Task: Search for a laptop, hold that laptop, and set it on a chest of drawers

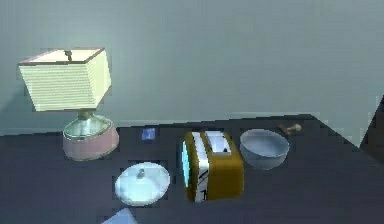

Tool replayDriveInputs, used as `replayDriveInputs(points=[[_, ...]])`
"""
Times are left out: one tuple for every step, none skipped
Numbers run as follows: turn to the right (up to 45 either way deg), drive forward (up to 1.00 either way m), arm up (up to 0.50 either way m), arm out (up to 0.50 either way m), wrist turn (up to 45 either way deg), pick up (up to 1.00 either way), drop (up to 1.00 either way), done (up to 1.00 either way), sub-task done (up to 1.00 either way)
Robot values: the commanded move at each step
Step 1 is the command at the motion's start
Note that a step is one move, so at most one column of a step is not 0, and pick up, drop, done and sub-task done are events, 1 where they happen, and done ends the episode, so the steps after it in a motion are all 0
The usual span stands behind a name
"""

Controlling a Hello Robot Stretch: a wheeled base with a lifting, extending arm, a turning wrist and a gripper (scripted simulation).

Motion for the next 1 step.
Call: replayDriveInputs(points=[[-9.0,0.00,0.00,0.00,0.0,0.00,0.00,0.00,0.00]])
